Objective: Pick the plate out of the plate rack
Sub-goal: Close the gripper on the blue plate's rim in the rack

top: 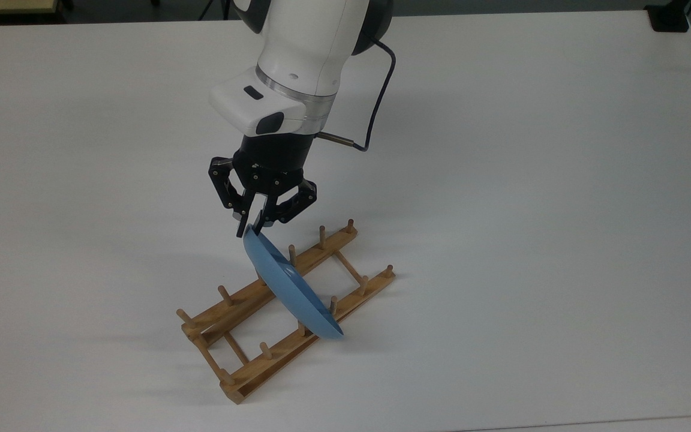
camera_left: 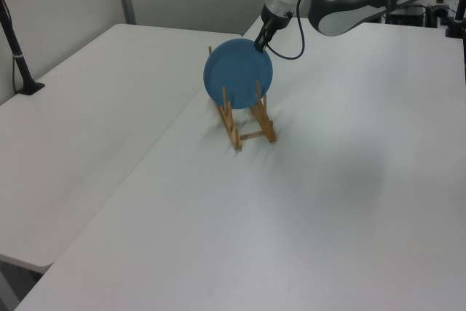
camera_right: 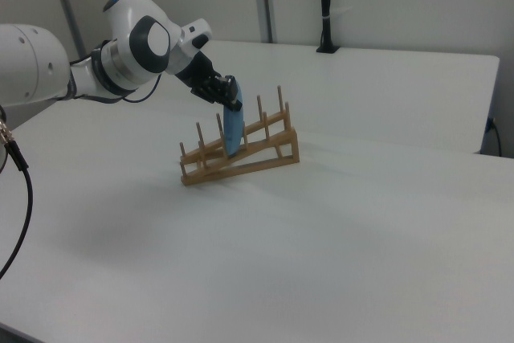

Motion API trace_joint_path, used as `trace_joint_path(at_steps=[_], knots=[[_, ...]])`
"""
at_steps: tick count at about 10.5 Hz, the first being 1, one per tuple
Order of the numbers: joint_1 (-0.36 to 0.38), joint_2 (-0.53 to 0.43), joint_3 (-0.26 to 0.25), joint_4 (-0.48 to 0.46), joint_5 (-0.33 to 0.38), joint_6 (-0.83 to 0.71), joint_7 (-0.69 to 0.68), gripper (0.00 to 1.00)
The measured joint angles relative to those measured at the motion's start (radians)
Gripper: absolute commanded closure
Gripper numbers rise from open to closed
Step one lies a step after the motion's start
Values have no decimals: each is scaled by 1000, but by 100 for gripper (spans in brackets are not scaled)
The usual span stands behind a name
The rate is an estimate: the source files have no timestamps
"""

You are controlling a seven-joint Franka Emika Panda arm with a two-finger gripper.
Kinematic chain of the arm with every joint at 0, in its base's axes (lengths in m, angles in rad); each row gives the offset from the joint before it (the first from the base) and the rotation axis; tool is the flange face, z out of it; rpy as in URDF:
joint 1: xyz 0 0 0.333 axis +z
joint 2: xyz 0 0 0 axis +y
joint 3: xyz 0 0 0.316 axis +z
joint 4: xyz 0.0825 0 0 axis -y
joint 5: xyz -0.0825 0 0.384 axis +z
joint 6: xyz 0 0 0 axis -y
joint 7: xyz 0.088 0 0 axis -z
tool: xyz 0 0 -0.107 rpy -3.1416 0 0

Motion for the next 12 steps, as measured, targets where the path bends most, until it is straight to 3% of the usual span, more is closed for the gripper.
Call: trace_joint_path(at_steps=[6, 12], knots=[[-1, 0, -8, 4, -26, 0, 0, 100], [-4, -4, -13, 17, -61, 0, 0, 100]])
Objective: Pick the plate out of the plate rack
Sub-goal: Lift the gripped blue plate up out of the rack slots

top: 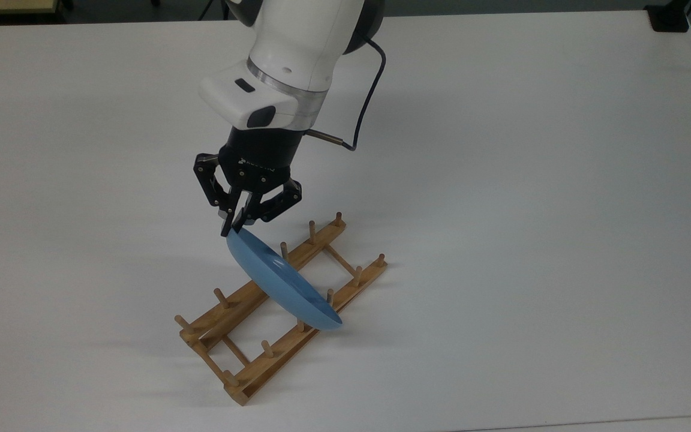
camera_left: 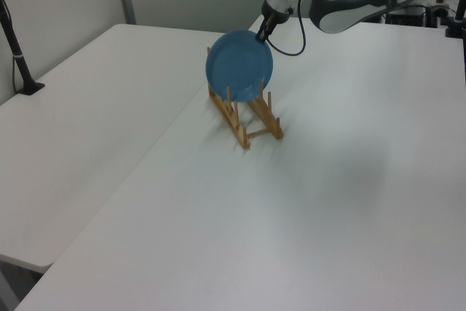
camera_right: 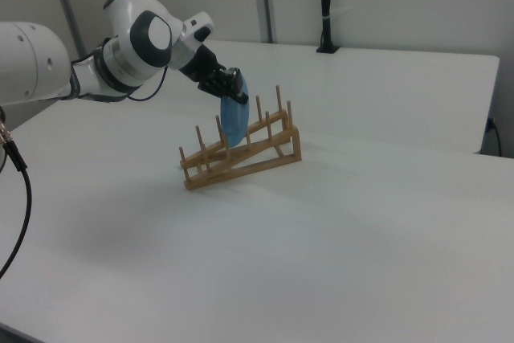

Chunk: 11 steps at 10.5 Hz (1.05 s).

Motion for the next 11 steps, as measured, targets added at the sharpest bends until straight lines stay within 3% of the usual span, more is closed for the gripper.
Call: trace_joint_path(at_steps=[7, 11], knots=[[-13, -86, 0, 18, 18, 0, 60, 100], [-13, -97, 0, 45, 197, -42, 67, 100]])
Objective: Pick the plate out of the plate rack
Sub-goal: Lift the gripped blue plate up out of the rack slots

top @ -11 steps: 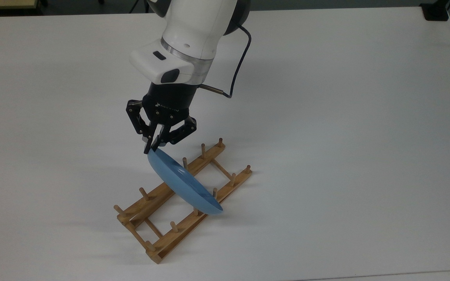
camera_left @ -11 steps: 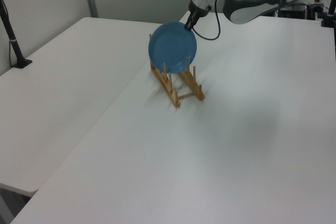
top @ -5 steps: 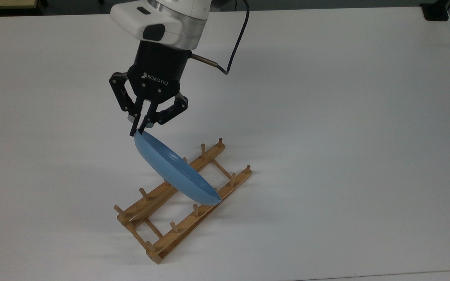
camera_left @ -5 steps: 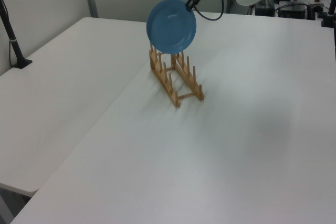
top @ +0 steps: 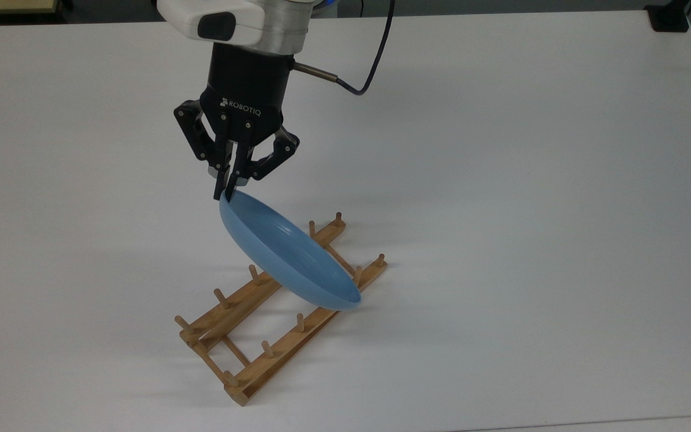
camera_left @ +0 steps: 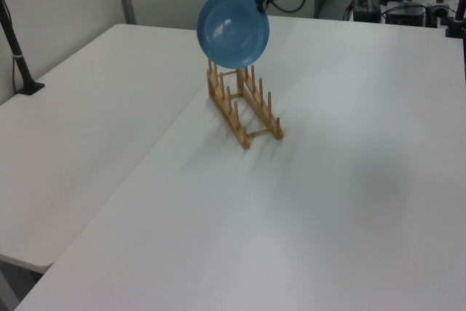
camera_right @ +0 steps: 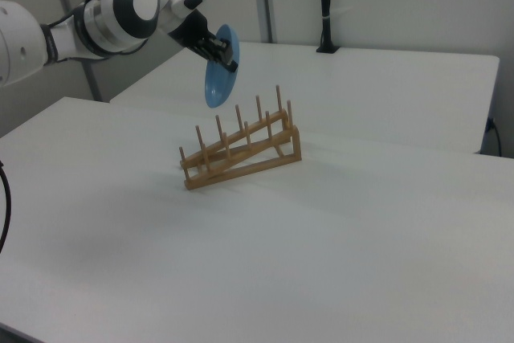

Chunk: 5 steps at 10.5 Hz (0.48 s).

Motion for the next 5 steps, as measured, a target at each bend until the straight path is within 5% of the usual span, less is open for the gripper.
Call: trace_joint_path(at_steps=[3, 5], knots=[[2, -5, 4, 7, 126, -117, -79, 100], [3, -6, 4, 8, 250, -238, -252, 100]])
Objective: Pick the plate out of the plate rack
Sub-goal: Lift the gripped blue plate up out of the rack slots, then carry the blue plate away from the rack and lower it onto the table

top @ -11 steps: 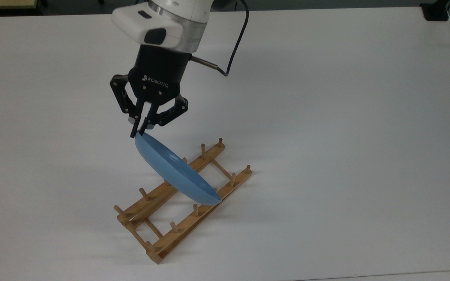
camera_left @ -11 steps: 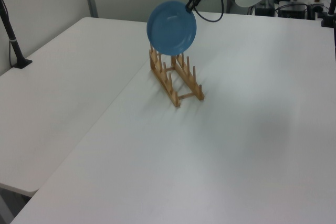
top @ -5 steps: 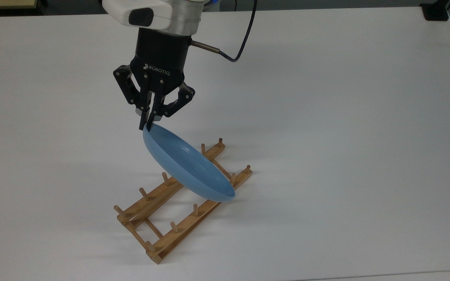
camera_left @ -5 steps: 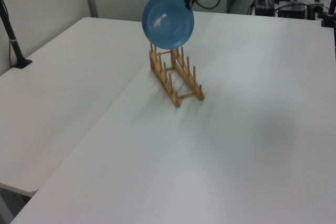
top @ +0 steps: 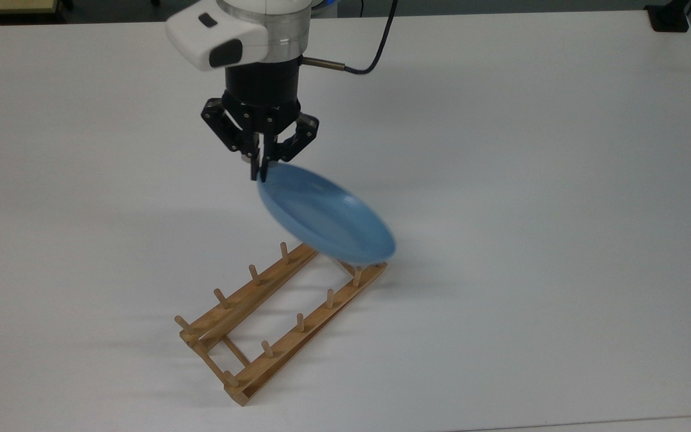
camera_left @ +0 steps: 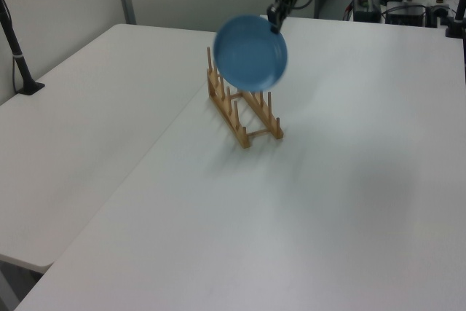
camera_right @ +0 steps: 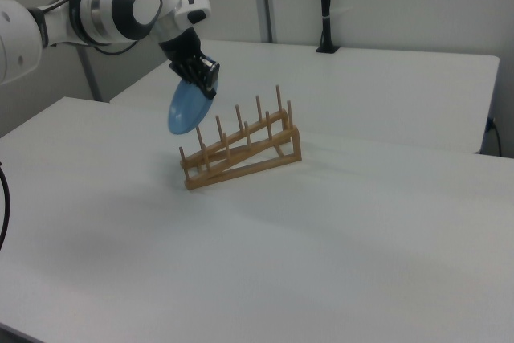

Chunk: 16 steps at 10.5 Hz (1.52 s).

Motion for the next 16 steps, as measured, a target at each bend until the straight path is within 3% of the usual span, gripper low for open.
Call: trace_joint_path(at_steps=[2, 6, 8, 11, 15, 16], knots=[[-1, -1, -3, 1, 87, -125, -223, 100], [-1, 8, -4, -11, 99, -452, -750, 100], [-2, 23, -4, -46, 99, -518, -918, 100], [-2, 90, -4, -85, 91, -545, -1016, 100], [-8, 196, -4, -94, 49, -534, -1020, 100], [-14, 217, -5, -94, 48, -516, -1020, 96]])
